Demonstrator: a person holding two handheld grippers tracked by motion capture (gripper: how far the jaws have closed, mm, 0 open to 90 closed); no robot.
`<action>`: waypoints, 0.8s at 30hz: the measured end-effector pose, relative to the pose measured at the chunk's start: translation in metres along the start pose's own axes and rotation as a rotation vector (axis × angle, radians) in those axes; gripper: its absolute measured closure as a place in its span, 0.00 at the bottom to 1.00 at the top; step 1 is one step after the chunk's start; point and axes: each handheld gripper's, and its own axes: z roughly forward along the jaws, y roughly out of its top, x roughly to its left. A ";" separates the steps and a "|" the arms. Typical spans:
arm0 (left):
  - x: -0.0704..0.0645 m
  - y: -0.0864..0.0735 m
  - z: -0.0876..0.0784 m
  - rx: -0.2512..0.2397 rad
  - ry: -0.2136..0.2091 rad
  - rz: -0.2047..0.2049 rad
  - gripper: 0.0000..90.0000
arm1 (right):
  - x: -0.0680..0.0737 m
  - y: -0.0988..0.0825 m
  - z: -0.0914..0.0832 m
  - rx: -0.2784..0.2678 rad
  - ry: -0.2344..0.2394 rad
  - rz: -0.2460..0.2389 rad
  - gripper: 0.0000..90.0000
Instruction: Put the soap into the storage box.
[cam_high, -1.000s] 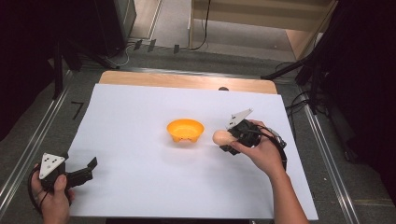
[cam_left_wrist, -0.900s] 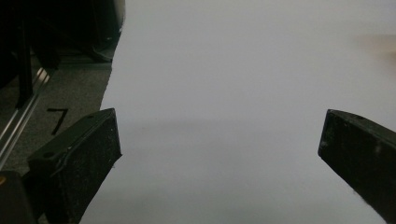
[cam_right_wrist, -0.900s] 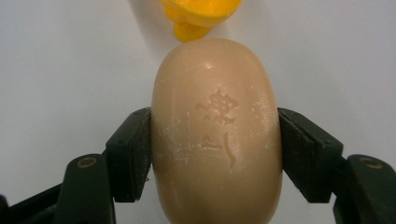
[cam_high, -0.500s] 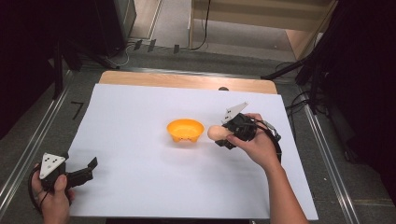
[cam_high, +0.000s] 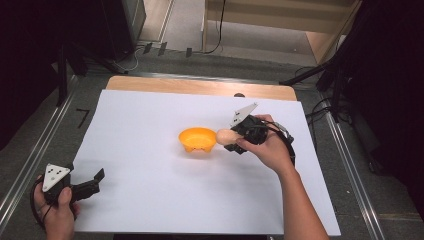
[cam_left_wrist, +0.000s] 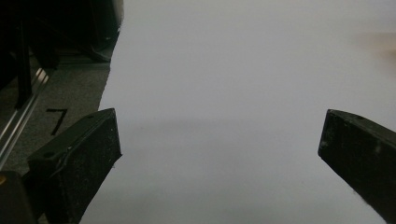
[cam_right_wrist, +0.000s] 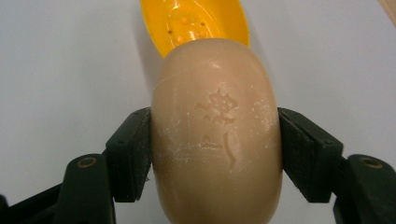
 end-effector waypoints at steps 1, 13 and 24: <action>0.000 0.000 0.000 0.002 -0.001 -0.001 0.00 | -0.001 0.001 0.001 0.001 0.002 -0.005 0.36; 0.001 0.000 0.000 -0.003 -0.002 -0.010 0.00 | -0.003 0.023 0.008 0.002 0.024 -0.054 0.36; 0.001 0.000 0.000 -0.001 -0.002 -0.008 0.00 | -0.005 0.043 0.015 0.009 0.034 -0.099 0.36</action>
